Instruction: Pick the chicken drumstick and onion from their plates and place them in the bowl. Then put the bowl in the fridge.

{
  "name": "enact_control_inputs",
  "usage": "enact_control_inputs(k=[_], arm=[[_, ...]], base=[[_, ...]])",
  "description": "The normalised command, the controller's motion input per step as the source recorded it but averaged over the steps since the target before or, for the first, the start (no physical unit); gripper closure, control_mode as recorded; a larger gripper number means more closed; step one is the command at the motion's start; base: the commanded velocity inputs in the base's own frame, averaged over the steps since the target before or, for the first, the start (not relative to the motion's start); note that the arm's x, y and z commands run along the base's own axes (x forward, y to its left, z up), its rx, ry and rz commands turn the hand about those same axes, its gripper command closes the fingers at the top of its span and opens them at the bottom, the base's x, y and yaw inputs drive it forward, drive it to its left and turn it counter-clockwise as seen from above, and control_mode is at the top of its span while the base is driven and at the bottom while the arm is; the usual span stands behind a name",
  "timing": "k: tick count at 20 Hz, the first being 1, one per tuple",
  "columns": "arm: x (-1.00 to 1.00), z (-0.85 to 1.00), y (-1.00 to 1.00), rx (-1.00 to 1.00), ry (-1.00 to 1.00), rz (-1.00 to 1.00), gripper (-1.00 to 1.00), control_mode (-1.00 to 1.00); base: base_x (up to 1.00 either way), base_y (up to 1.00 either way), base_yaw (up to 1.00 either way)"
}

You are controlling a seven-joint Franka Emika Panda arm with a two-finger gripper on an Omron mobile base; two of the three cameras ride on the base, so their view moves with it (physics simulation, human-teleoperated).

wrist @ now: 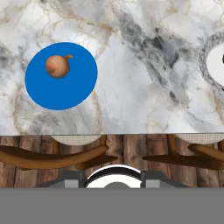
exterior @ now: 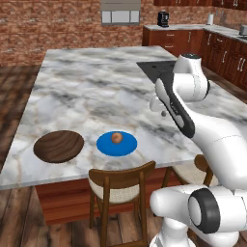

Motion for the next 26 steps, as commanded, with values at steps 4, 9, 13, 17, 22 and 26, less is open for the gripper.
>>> enact_control_inputs(k=[4, 9, 13, 17, 22, 26], arm=[[-0.03, -0.04, 0.01, -0.06, 0.00, 0.00, -1.00, -1.00], [0.00, -0.25, 0.22, -0.21, -0.03, 0.00, -1.00, -1.00], [0.20, -0.32, 0.32, -0.20, -0.04, 0.00, -1.00, -1.00], [0.31, -0.25, 0.27, -0.12, 0.00, 0.00, -1.00, -1.00], [0.30, -0.17, 0.19, 0.00, 0.00, 0.00, -1.00, -1.00], [0.30, -0.16, 0.15, 0.01, 0.00, 0.02, -1.00, -1.00]], base=[[0.00, 0.00, 0.00], [0.00, 0.00, 0.00], [0.00, 0.00, 0.00], [0.00, 0.00, 0.00], [0.00, 0.00, 0.00], [0.00, 0.00, 0.00]])
